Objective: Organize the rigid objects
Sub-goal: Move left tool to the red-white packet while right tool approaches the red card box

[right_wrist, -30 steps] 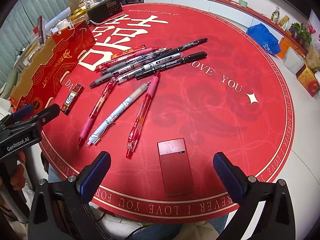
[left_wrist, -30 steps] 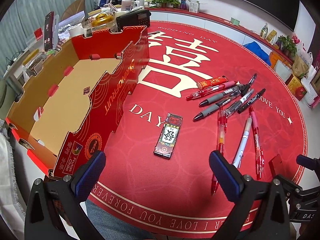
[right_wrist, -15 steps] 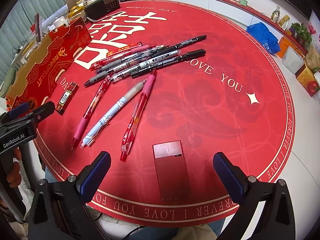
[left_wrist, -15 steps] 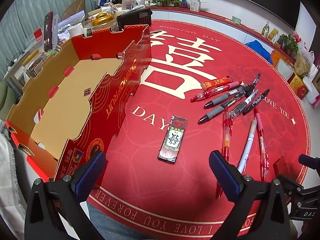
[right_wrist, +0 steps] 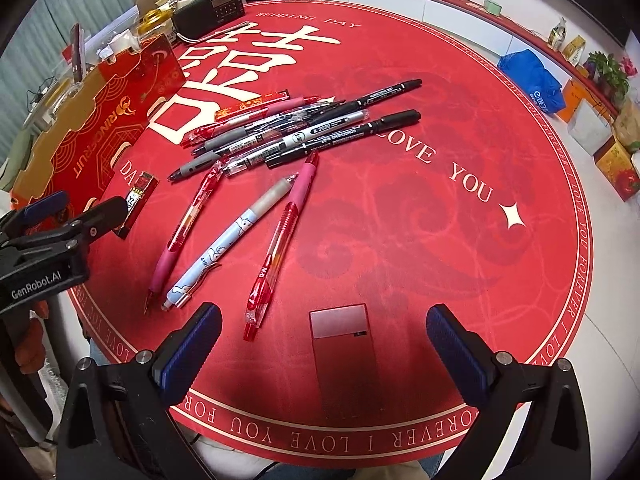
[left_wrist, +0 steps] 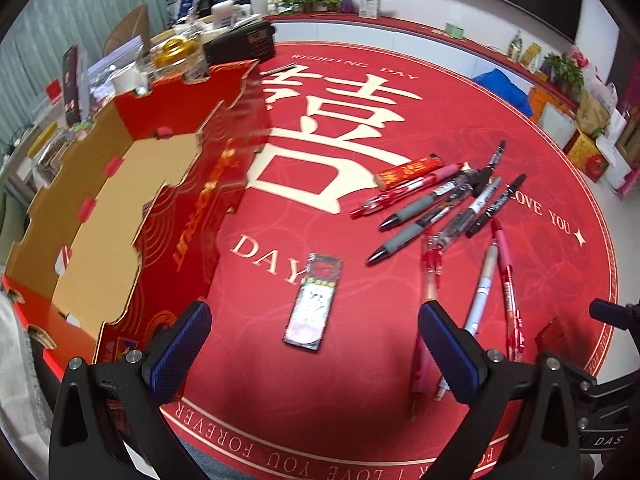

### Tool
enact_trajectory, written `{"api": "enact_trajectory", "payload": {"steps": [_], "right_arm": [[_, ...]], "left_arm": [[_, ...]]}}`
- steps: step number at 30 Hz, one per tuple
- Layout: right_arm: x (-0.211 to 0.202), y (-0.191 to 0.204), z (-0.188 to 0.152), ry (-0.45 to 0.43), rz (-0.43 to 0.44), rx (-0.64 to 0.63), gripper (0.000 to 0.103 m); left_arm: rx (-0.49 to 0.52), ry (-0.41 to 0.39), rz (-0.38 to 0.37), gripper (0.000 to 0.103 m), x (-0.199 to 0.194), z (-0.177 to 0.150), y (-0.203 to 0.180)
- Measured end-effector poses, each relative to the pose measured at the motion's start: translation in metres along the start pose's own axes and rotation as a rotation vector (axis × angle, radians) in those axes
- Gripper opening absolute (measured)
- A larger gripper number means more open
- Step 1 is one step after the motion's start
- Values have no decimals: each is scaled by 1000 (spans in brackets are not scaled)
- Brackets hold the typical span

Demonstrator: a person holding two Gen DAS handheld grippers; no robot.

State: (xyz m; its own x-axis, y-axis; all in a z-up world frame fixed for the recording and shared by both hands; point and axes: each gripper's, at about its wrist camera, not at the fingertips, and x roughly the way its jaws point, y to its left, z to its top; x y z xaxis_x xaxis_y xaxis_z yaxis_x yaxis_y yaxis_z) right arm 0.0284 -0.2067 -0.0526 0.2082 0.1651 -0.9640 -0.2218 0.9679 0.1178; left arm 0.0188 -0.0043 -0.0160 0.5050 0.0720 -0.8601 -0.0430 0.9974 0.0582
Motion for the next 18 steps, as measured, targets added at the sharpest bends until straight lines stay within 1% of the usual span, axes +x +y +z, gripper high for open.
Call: {"api": "enact_trajectory", "payload": {"steps": [3,18], "right_arm": [[1,-4,0,3,-6,11,103],[3,-5,-3,4,-1,18,103]], "left_arm": [[14,3,1,103,3,2,-3],[8,10,15,103,6,3,2]]}}
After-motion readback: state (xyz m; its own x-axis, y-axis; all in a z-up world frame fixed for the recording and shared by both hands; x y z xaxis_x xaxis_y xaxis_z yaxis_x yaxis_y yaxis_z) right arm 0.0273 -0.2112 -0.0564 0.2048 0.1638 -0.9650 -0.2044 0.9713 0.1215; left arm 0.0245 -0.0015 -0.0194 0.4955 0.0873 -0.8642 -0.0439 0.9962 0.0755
